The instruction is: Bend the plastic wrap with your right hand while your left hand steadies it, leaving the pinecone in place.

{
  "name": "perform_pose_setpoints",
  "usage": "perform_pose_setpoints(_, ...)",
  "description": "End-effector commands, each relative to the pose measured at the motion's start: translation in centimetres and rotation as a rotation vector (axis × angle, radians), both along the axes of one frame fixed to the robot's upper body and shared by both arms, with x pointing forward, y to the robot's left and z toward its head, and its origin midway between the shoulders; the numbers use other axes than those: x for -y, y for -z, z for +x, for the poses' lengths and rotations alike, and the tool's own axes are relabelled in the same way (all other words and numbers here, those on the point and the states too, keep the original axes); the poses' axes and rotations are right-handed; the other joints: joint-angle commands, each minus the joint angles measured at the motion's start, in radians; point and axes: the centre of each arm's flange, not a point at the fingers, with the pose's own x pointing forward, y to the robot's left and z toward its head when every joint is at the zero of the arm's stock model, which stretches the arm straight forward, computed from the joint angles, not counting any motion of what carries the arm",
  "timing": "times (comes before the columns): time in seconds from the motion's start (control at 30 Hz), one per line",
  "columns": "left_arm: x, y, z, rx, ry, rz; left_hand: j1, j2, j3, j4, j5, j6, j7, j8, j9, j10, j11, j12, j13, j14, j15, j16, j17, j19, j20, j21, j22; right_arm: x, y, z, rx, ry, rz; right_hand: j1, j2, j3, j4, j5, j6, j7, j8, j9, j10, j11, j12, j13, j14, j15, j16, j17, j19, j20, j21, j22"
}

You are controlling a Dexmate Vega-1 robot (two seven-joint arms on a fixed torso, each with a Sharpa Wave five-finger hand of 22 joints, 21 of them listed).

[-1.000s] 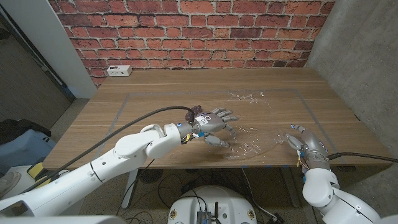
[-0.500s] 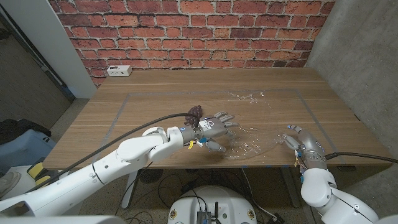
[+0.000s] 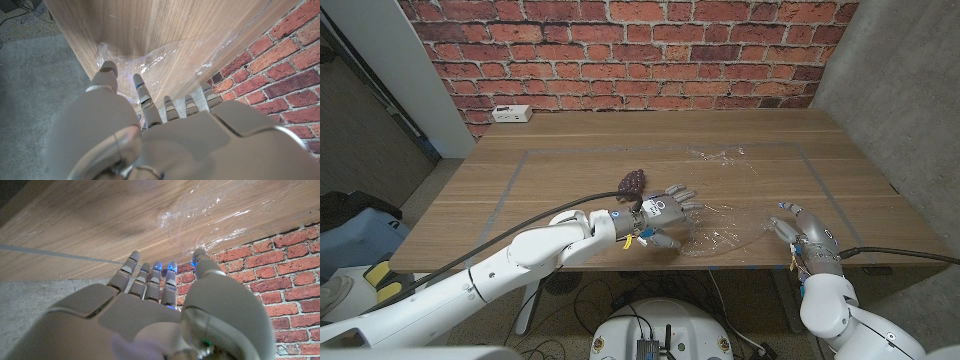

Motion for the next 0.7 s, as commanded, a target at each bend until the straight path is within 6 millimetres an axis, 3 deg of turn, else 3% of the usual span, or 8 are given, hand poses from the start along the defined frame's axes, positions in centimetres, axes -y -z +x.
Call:
perform_pose_setpoints(0.03,0.19,1.00,-0.35,0.004,0.001,0.032,0.015,-0.002,0.003,0.002,0.009,0.016,0.000,0.005,0.002,0.004,-0.005,-0.001,0.002,0.003,-0.001,0.000,0.003,0.006,0.004,-0.004,0.003,-0.33,0.12,-0.81,0.014,0.017,0.007,0.015,0.001,-0.006,-0.003,-0.001,0.008,-0.001,-0.001,0.003,0.006,0.001,0.001,0.003,0.009,-0.004,0.006,0.003,0.011,0.000,-0.004,0.006)
perform_pose_setpoints(0.7,-0.18,1.56,-0.19,0.022,-0.004,0.091,0.067,0.000,0.003,0.006,0.008,-0.020,-0.002,-0.028,0.002,0.010,-0.011,-0.006,0.002,0.012,-0.018,0.000,0.003,0.044,-0.006,-0.014,0.003,-0.75,0.29,-0.62,0.004,-0.004,0.025,0.020,0.006,-0.013,0.002,-0.002,0.012,-0.002,-0.005,0.004,0.007,-0.003,-0.003,0.003,0.010,-0.006,0.004,0.005,0.011,-0.004,-0.007,0.006)
